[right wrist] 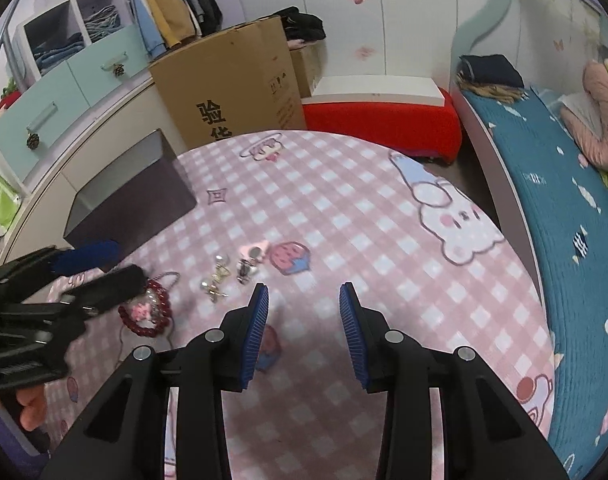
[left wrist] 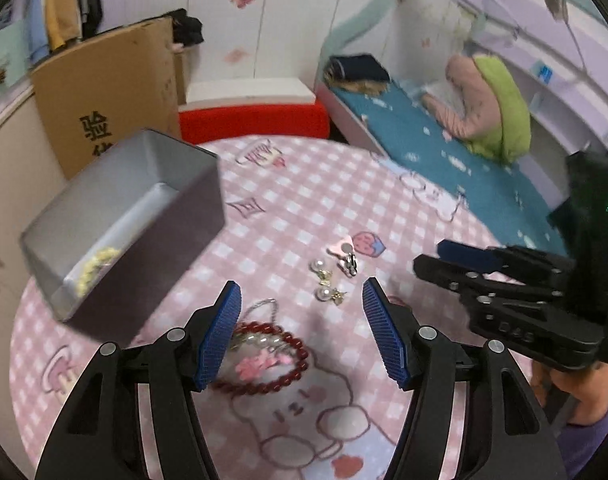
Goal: Organize jewelry
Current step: 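Move the left tool to the pearl earrings and grasp one, then lift the pearl earring with the left tool while the right tool grasps a small earring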
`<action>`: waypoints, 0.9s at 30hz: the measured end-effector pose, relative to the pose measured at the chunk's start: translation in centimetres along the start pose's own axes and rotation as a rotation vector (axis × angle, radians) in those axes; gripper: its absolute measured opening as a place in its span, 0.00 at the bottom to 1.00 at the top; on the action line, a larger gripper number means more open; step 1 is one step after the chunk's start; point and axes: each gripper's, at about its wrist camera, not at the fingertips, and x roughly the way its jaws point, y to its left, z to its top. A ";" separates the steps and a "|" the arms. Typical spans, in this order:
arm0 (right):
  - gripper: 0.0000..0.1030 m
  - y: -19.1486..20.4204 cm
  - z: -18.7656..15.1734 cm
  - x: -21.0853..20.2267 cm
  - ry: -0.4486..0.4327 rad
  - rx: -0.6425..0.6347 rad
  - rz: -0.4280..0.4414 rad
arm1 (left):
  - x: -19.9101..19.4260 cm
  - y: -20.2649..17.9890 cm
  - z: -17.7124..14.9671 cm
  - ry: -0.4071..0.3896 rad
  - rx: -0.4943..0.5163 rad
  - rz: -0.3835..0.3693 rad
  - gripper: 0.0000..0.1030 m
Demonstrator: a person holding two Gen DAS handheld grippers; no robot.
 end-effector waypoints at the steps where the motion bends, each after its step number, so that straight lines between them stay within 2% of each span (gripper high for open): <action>1: 0.35 -0.4 -0.1 0.0 -0.001 0.009 0.000 | 0.6 -0.4 0.1 0.007 0.014 0.004 0.59; 3: 0.36 -1.0 -0.2 0.0 -0.001 0.023 0.008 | 1.6 -0.9 0.2 0.023 0.030 0.016 0.59; 4: 0.41 -1.3 -0.2 0.1 0.001 0.029 0.013 | 2.3 -1.2 0.2 0.037 0.042 0.022 0.59; 6: 0.47 -1.5 -0.2 0.3 -0.002 0.032 0.012 | 3.3 -1.7 0.1 0.058 0.069 0.035 0.51; 10: 0.47 -1.8 -0.2 0.6 -0.006 0.031 0.028 | 4.7 -2.6 0.0 0.091 0.131 0.051 0.45; 12: 0.47 -2.0 -0.1 0.7 -0.007 0.035 0.035 | 5.1 -2.8 -0.2 0.100 0.147 0.053 0.39; 19: 0.47 -2.2 0.1 1.1 0.000 0.036 0.052 | 5.8 -3.3 -0.3 0.076 0.193 0.072 0.31; 22: 0.47 -2.2 0.2 1.2 -0.001 0.038 0.058 | 5.6 -3.4 -0.4 0.073 0.210 0.074 0.20; 27: 0.47 -1.7 0.2 1.5 0.003 0.034 0.058 | 5.1 -3.4 -0.9 0.078 0.232 0.072 0.17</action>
